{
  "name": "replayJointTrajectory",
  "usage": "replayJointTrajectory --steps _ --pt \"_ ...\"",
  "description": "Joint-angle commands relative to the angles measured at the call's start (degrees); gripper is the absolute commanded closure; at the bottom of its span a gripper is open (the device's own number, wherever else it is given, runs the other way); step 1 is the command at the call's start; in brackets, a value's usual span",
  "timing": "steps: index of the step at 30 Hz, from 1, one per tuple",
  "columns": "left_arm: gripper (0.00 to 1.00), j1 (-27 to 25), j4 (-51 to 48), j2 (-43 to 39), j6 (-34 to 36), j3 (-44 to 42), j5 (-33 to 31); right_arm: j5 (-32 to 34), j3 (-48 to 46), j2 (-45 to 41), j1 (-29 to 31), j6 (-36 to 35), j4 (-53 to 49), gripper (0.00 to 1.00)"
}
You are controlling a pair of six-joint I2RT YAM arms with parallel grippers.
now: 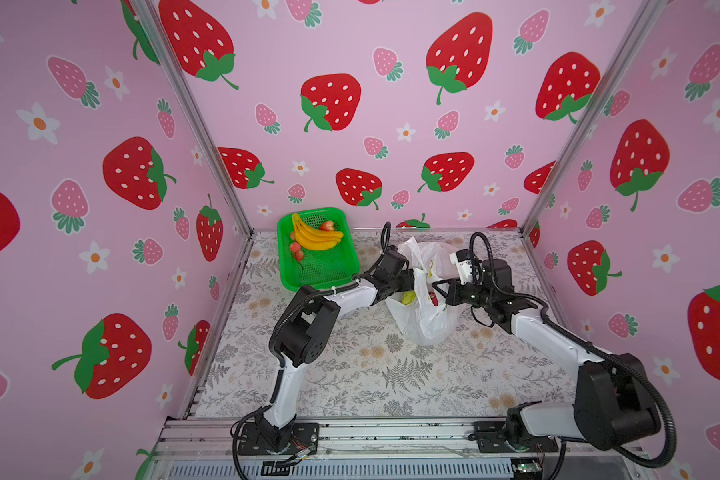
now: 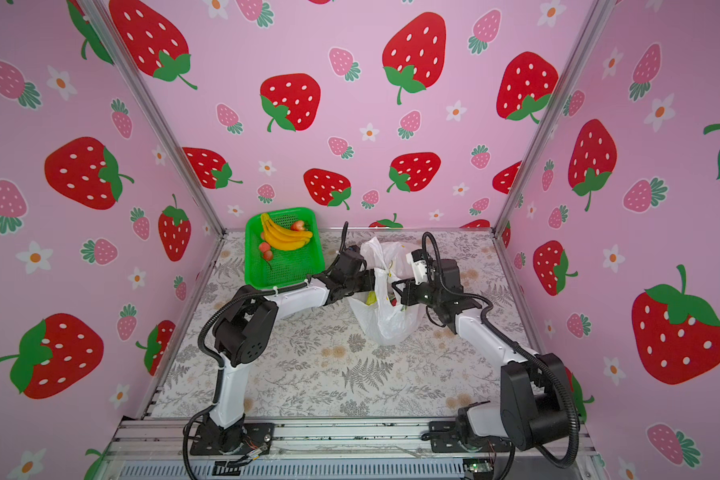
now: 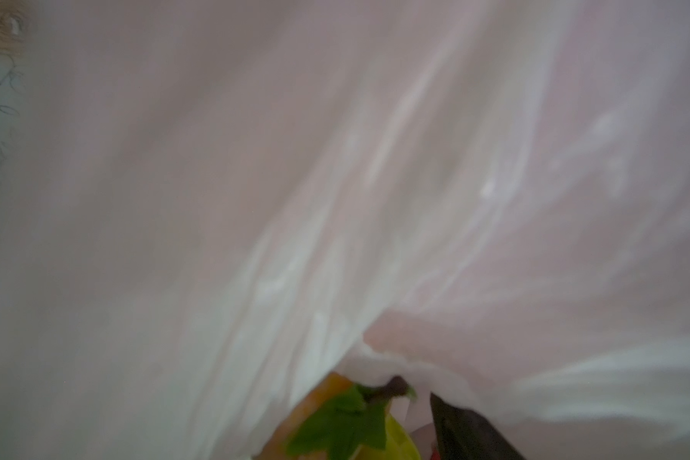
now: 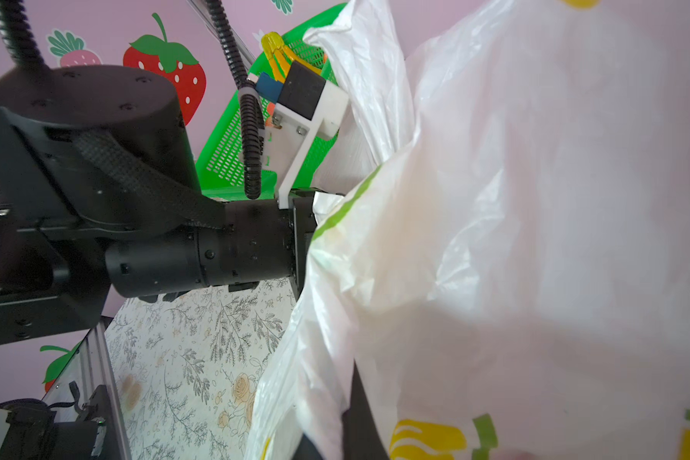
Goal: Place the fake fruits into the plastic bag and tie a complex knot
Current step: 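Lower the peach into the bag and open the left gripper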
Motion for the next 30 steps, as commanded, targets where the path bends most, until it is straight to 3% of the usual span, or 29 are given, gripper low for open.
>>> replayJointTrajectory --steps 1,15,18,20,22,26,30 --pt "0.17 -0.22 -0.07 -2.3 1.61 0.84 -2.24 -0.53 -0.56 -0.47 0.08 -0.34 0.66 0.98" --pt "0.21 -0.21 1.91 -20.42 3.43 -17.9 3.02 0.62 -0.49 -0.96 0.01 -1.13 -0.12 0.98" --pt "0.21 -0.21 3.22 -25.76 3.67 -24.13 0.13 0.38 -0.47 -0.84 0.08 -1.12 -0.15 0.98" --pt "0.21 0.2 2.44 -27.71 3.21 -27.06 -5.05 0.47 -0.53 -0.96 0.06 -1.13 -0.19 0.98" --pt "0.21 1.38 1.78 -27.23 2.66 -27.93 -6.81 0.53 -0.53 -0.92 0.07 -1.13 -0.21 0.98" --pt "0.24 4.52 0.2 -21.52 1.34 -23.85 -0.88 0.52 -0.51 -0.85 0.08 -1.05 -0.12 0.98" --pt "0.39 5.3 -1.2 -15.46 1.56 -18.28 2.58 0.62 -0.56 -0.83 0.05 -1.06 -0.28 0.98"
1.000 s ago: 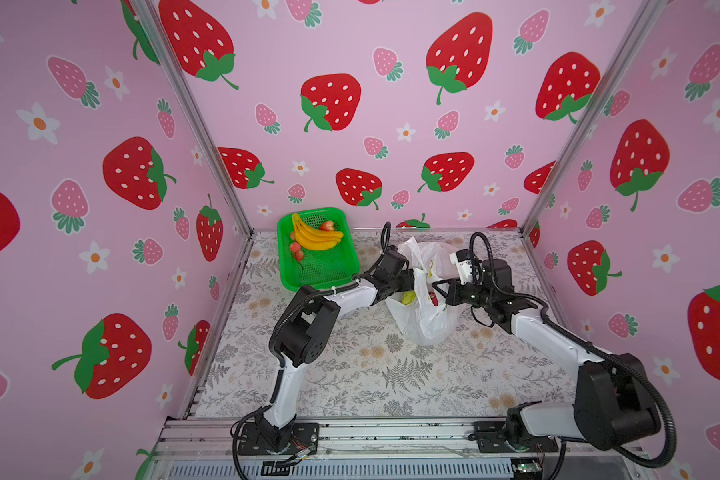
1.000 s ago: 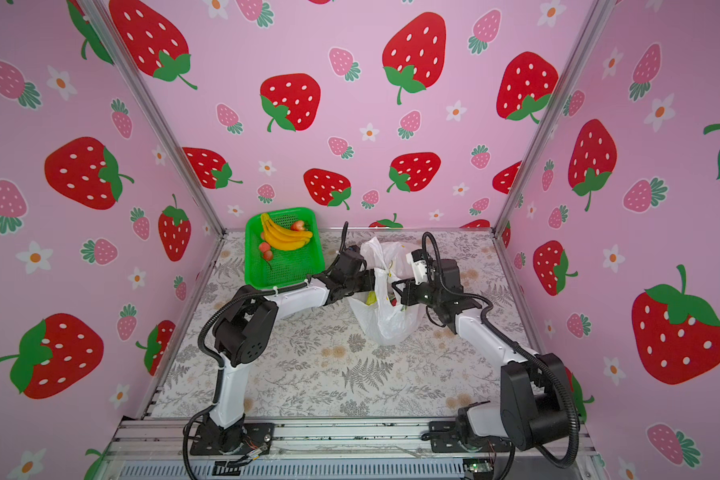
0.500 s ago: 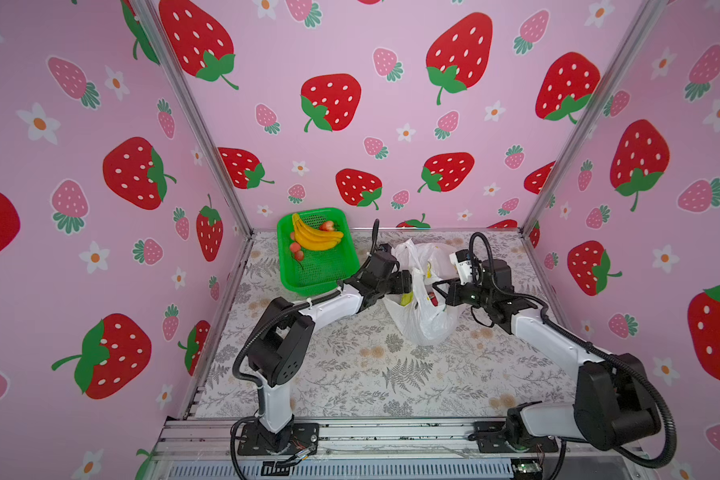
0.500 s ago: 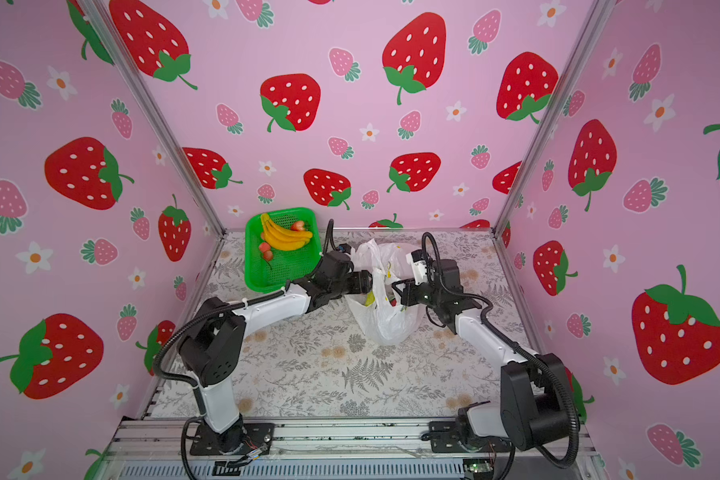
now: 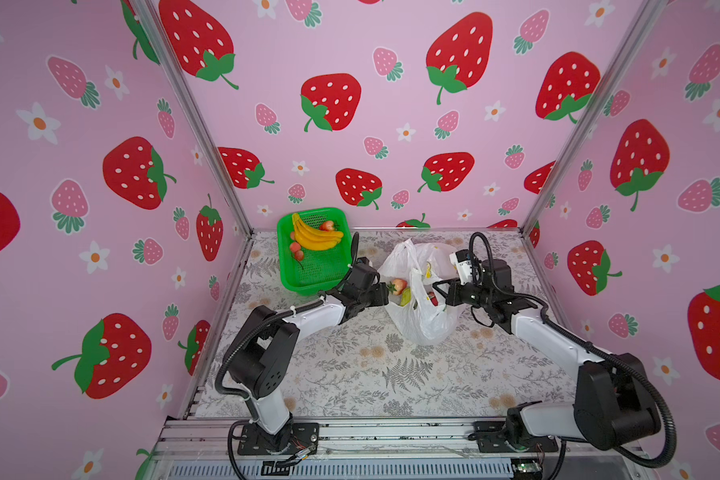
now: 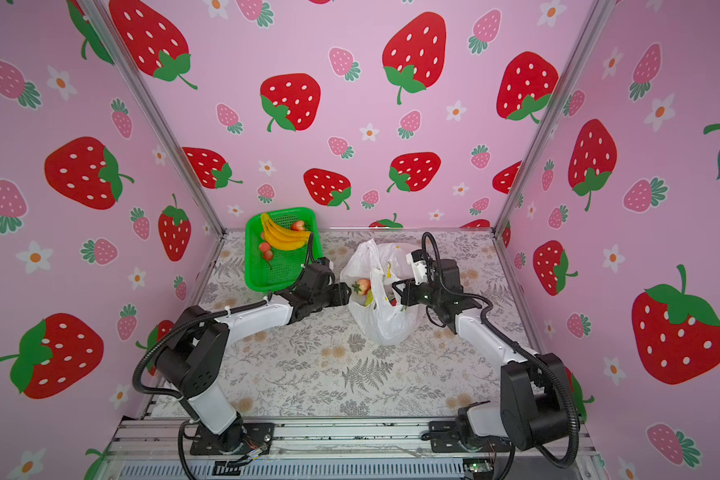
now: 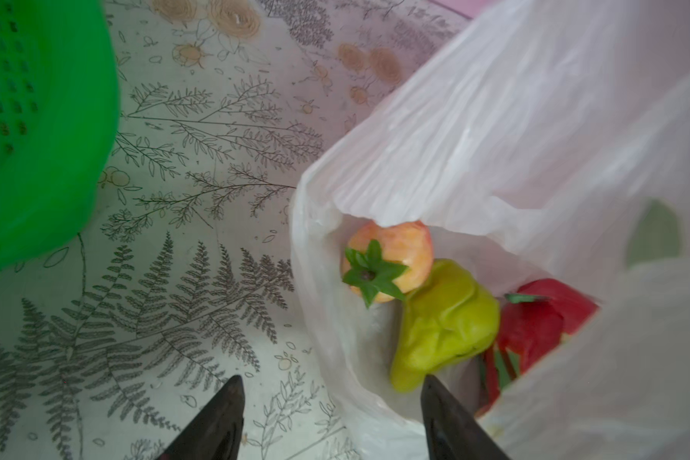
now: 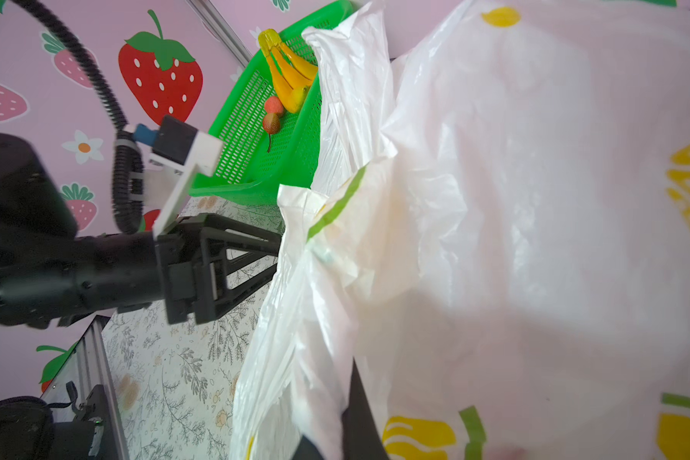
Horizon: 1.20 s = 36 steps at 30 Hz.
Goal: Place the fake fruits into the plastic bag and tie a complex knot
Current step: 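Lower the peach into the bag and open the left gripper, then withdraw the left gripper from the bag while the right gripper shifts the bag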
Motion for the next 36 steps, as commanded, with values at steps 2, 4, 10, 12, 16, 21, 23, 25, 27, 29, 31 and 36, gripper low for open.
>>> replayJointTrajectory --steps 2,4,10,12,16,21,23,25,27,29,31,36 --pt "0.49 0.17 -1.93 4.83 -0.2 6.78 4.01 0.34 -0.47 -1.02 0.03 -0.93 0.09 0.98" --pt "0.58 0.18 -1.44 5.85 -0.23 7.72 5.37 0.47 -0.36 -0.98 0.08 -0.93 0.02 0.98" --pt "0.86 0.08 1.31 3.68 0.22 6.04 10.02 1.06 0.16 -0.78 0.08 -0.58 -0.47 0.98" --pt "0.93 -0.08 3.57 0.48 -0.67 3.51 12.39 2.36 0.72 -1.66 -0.08 -0.36 -1.28 0.98" --pt "1.0 -2.07 7.26 -7.94 -3.63 0.24 20.61 8.38 3.39 -5.62 -0.63 -1.24 -6.42 0.98" --pt "1.0 -4.57 11.05 -15.05 -7.55 0.14 30.17 18.46 8.17 -9.87 -0.72 -4.88 -14.55 0.98" --pt "1.0 -4.58 11.91 -16.59 -9.05 -0.16 31.73 21.12 9.9 -10.38 -0.72 -5.95 -16.74 0.98" --pt "1.0 -4.5 10.15 -17.72 -8.56 -0.35 30.79 22.74 11.59 -10.44 -0.72 -6.63 -18.4 0.98" --pt "1.0 -4.29 8.06 -18.24 -7.67 -0.5 29.29 22.97 12.35 -10.33 -0.73 -6.74 -18.49 0.98" --pt "1.0 -4.06 6.51 -18.28 -6.75 -0.91 27.47 22.41 12.61 -10.02 -0.72 -6.39 -17.97 0.97" --pt "1.0 -3.49 5.28 -18.25 -6.04 -1.58 25.87 21.01 12.9 -9.15 -0.72 -6.21 -17.5 0.97" --pt "0.84 -0.99 1.11 -18.81 -2.38 -2.49 22.78 14.12 10.73 -7.43 -0.72 -4.33 -12.26 0.97"
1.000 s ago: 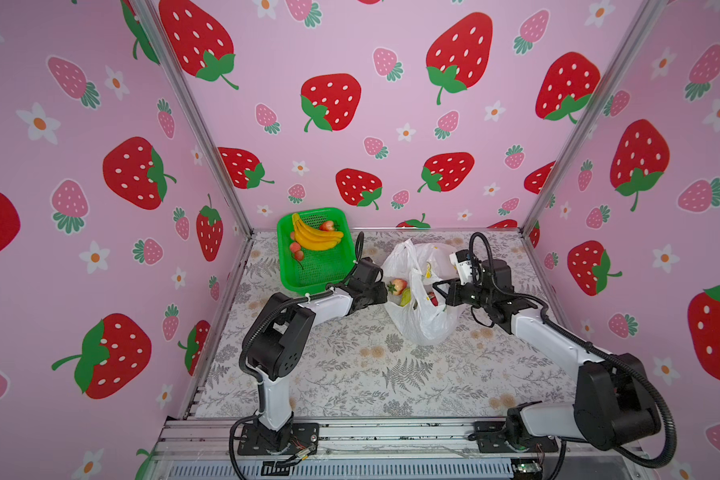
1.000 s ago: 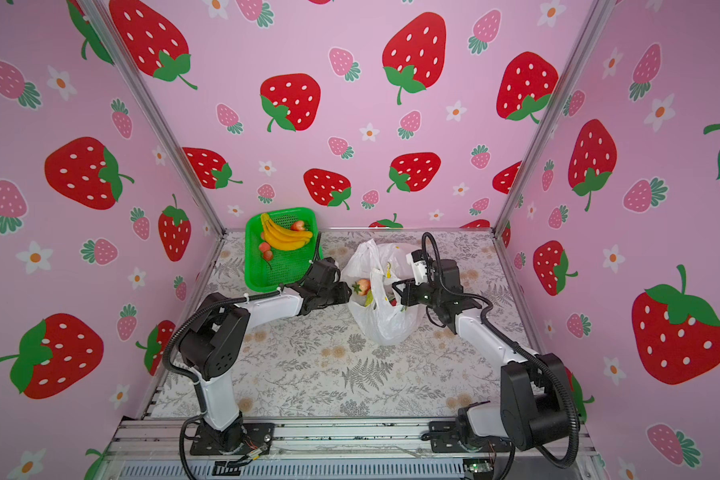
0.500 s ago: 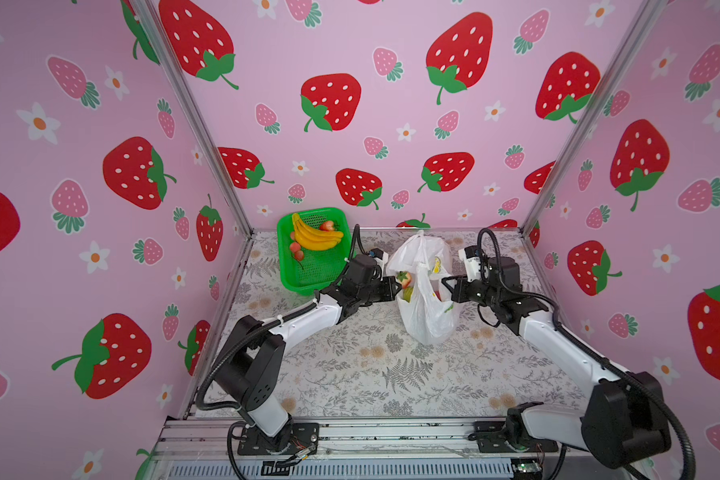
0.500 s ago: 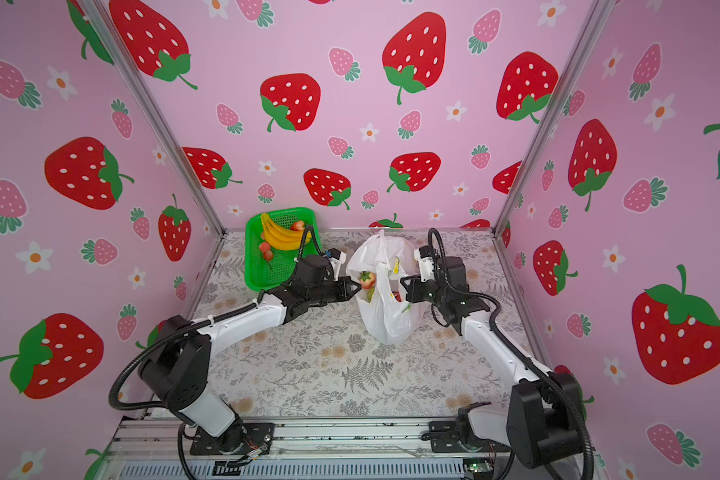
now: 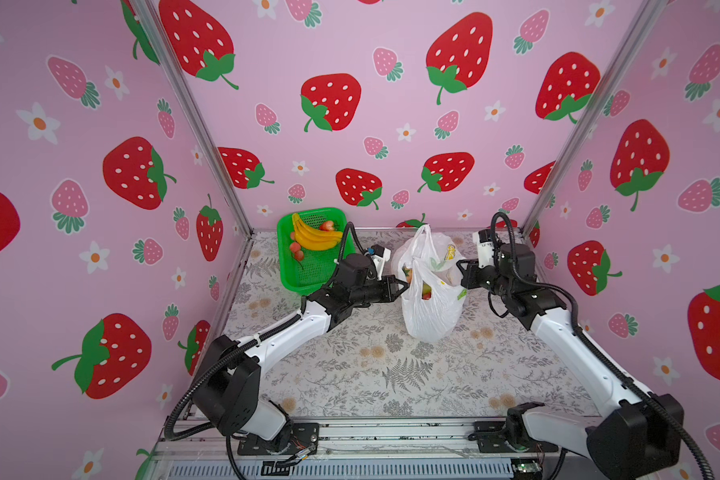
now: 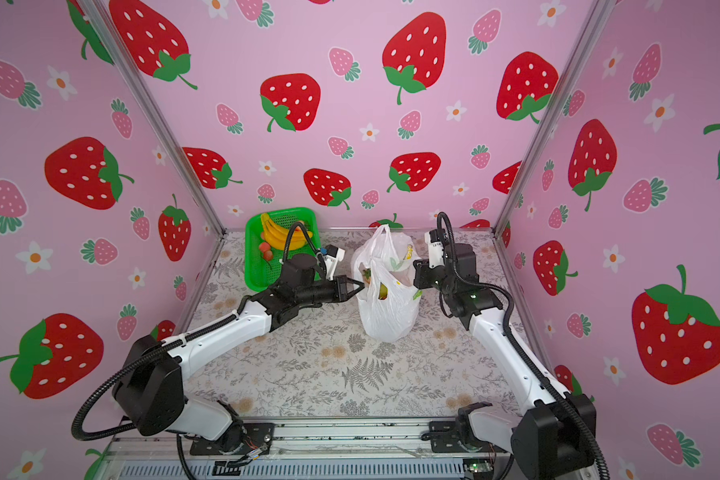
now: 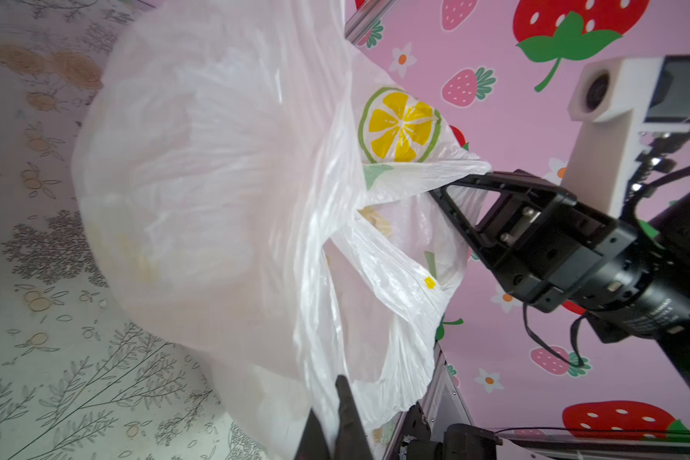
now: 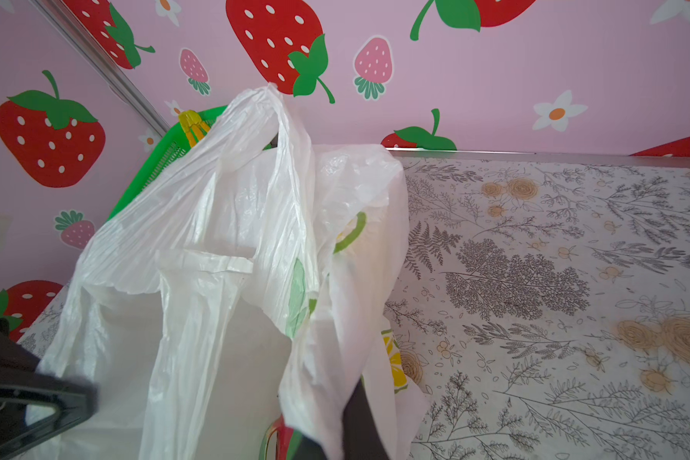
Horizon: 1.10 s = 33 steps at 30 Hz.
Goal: Place the fake fruits into the plastic bag and tie a complex knot
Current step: 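Withdraw the left gripper from the bag while the right gripper shifts the bag, then move the left gripper over the green basket and grasp the yellow bananas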
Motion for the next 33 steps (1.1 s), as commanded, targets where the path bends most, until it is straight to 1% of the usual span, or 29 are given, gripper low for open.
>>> replayJointTrajectory --steps 1,3,5,6,7,9,10,11,13,17,19,23,27,29,33 --pt "0.75 2.67 -4.02 -1.82 3.92 -0.41 -3.1 -6.64 -1.15 1.14 -0.28 0.98 4.03 0.97" --pt "0.64 4.76 -6.26 -4.27 6.15 -0.86 -5.7 -10.29 -1.63 2.23 -0.28 1.99 5.63 0.97" --pt "0.56 6.81 -7.89 -7.39 8.64 -1.85 -10.31 -12.52 -2.03 2.99 -0.22 2.79 6.63 0.97" --pt "0.53 7.95 -8.47 -9.1 10.17 -2.48 -13.71 -13.18 -2.44 3.25 -0.2 3.2 7.22 0.98" --pt "0.44 9.02 -9.15 -10.38 11.36 -2.93 -17.94 -13.44 -2.91 3.31 -0.1 3.46 7.9 0.98" --pt "0.34 11.43 -9.58 -11.86 13.92 -3.46 -24.7 -13.67 -3.94 3.18 0.15 3.87 9.14 0.98" --pt "0.3 12.87 -10.1 -11.69 15.43 -3.05 -27.56 -13.79 -4.43 3.1 0.32 4.01 9.76 0.98" --pt "0.28 14.26 -11.15 -11.0 16.43 -2.04 -29.51 -13.89 -4.76 3.11 0.31 4.06 10.08 0.98" --pt "0.27 17.57 -14.02 -8.12 17.96 1.02 -31.61 -14.1 -5.3 3.19 0.5 3.9 10.54 0.97" --pt "0.27 22.58 -15.37 -0.66 18.81 6.64 -29.87 -13.78 -6.27 3.36 0.6 3.07 11.31 0.97" --pt "0.27 24.53 -16.13 4.28 18.51 10.41 -27.91 -13.58 -6.86 3.6 0.65 2.97 11.96 0.97" --pt "0.26 27.14 -16.91 13.7 17.37 17.29 -24.51 -13.5 -7.59 3.6 0.78 2.69 12.13 0.97" --pt "0.24 30.08 -15.23 21.53 14.24 22.49 -18.64 -12.68 -8.22 3.26 0.77 2.43 12.38 0.98" --pt "0.23 31.46 -14.02 24.84 11.87 24.94 -14.94 -12.87 -8.32 3.48 0.76 2.43 12.49 0.97" --pt "0.21 33.58 -11.76 31.51 6.5 29.72 -9.71 -13.35 -8.53 4.11 0.73 2.6 12.93 0.98"
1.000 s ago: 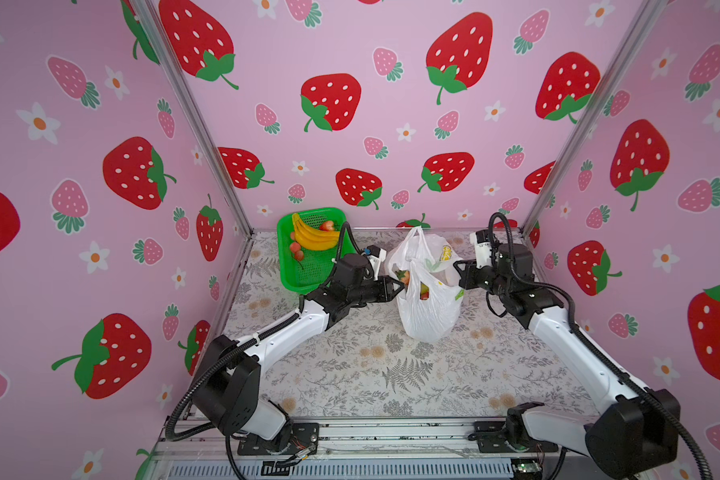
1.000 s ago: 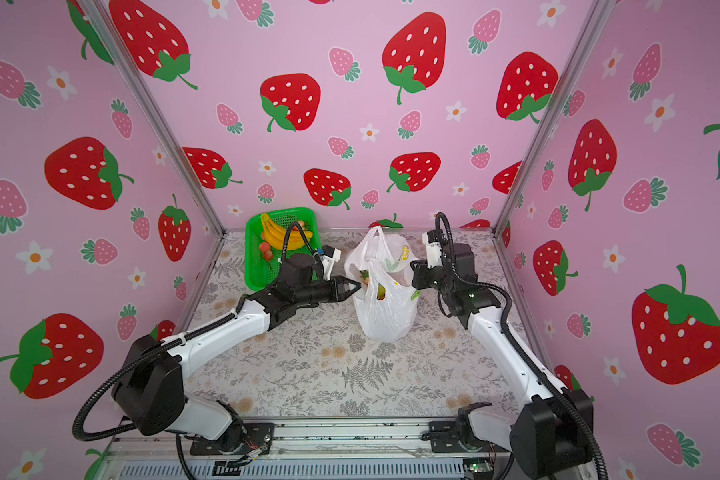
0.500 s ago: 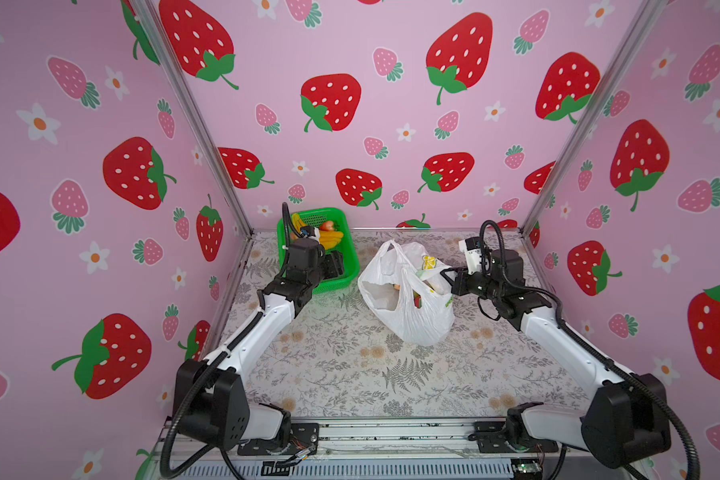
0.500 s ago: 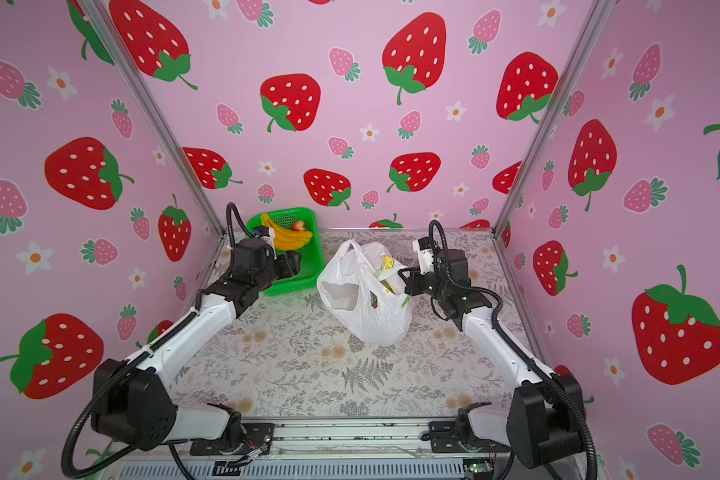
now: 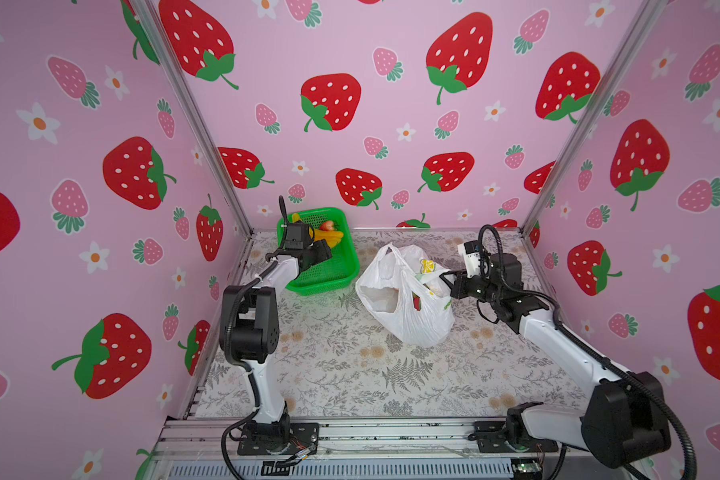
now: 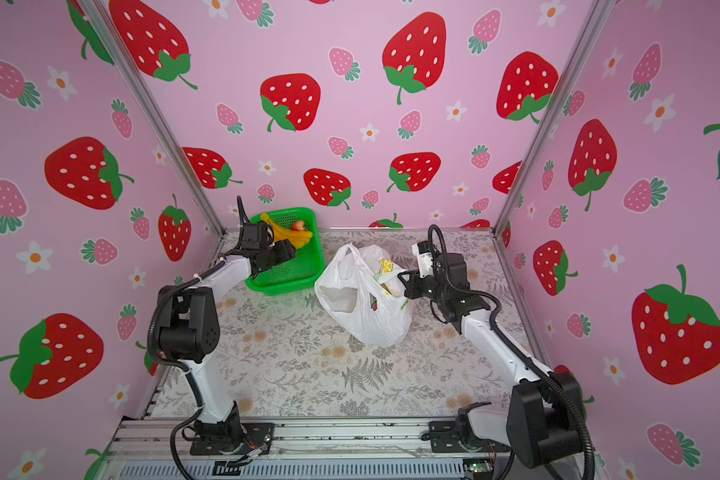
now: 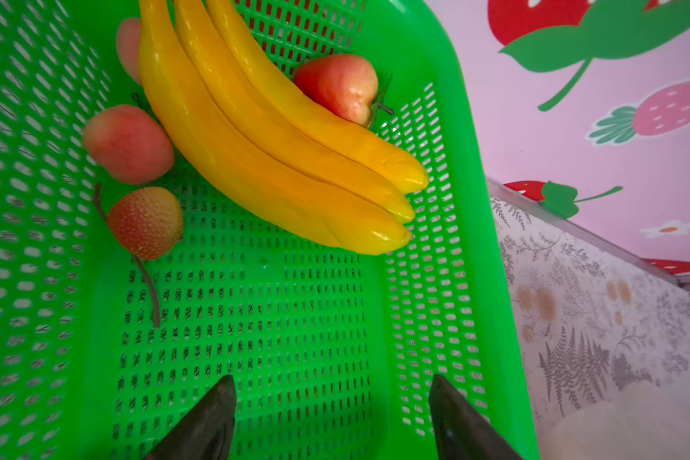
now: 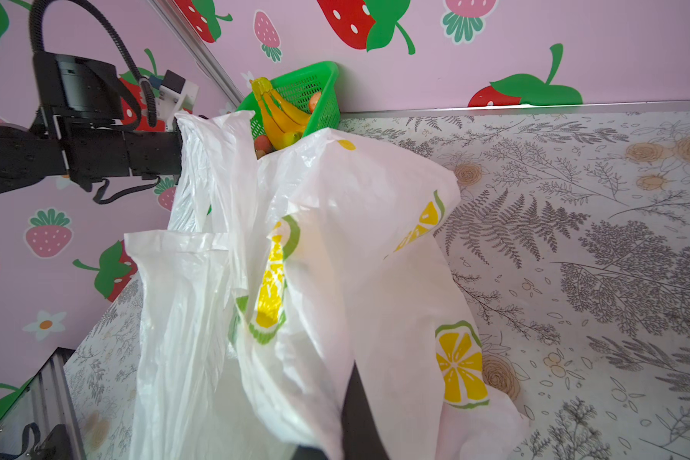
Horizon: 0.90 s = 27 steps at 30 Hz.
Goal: Place the fake fruits into the plastic bag and tie a complex knot
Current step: 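Move the left gripper over the green basket and grasp the yellow bananas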
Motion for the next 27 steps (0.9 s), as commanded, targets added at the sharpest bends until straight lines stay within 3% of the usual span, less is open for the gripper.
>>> replayJointTrajectory --steps 1,13,22,27 --pt "0.2 1.53 2.87 4.26 -6.46 5.7 7.11 -0.3 -0.67 0.83 0.34 -0.59 1.6 0.97" --pt "0.1 2.29 4.81 17.2 -14.25 17.71 10.62 0.15 -0.76 0.95 0.33 -1.0 1.42 0.97" --pt "0.12 2.35 2.46 24.4 -17.11 25.46 12.85 -0.37 -0.82 1.66 0.33 -1.09 1.48 0.97" --pt "0.19 2.28 4.69 25.12 -19.3 24.15 13.53 -0.45 -0.8 1.94 0.34 -1.12 1.63 0.97"
